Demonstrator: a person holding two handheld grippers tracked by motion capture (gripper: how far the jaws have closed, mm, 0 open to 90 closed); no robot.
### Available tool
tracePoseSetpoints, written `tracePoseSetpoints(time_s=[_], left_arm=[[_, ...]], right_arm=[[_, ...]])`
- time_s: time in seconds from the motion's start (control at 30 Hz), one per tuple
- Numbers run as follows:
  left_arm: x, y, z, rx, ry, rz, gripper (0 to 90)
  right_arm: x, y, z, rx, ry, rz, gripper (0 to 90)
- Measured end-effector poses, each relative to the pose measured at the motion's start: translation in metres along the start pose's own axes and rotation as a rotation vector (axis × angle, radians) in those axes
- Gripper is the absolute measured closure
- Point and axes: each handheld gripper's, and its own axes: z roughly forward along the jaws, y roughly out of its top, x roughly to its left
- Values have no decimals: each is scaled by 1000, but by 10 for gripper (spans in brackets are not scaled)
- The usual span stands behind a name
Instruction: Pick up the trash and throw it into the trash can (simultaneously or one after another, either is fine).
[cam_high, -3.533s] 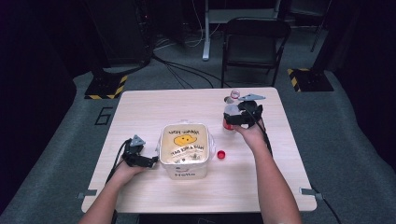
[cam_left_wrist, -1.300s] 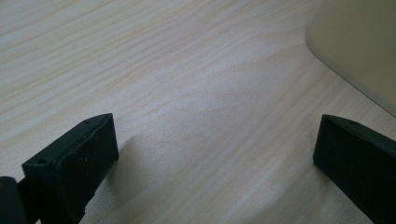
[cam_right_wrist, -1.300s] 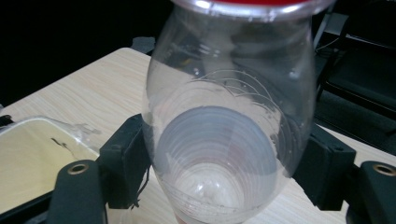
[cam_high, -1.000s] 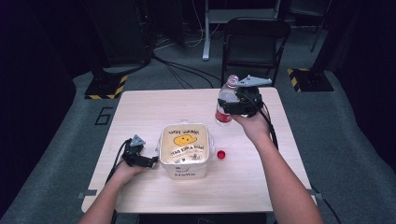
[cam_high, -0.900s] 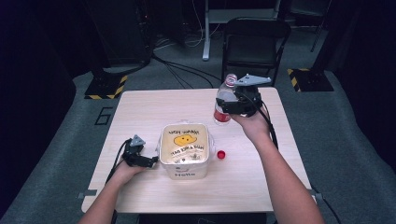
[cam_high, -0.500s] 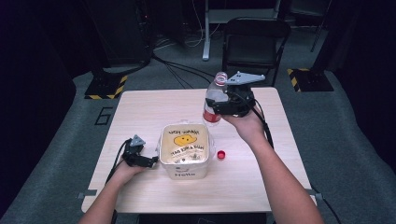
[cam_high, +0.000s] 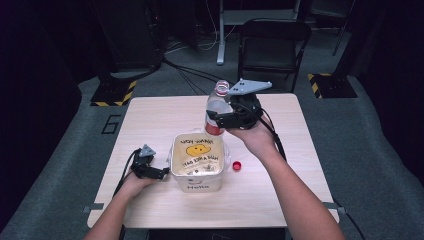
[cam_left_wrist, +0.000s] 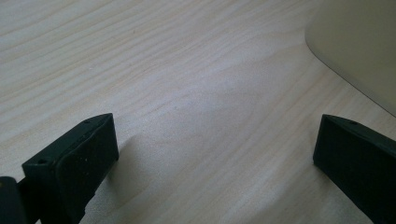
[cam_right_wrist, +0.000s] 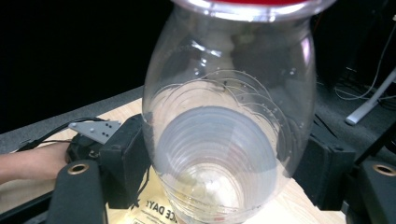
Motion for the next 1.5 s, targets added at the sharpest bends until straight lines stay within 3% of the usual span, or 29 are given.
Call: tracePoseSetpoints(time_s=[0.37,0.6,1.5], left_arm=[[0,0,0,0,0,0,0],[0,0,0,0,0,0,0],[0,0,0,0,-1,-2,0]], right_arm=[[20,-3,10,21,79,-33,268],[28,-12,18,47,103,-9,268],[27,-59,50,120,80,-9,267]])
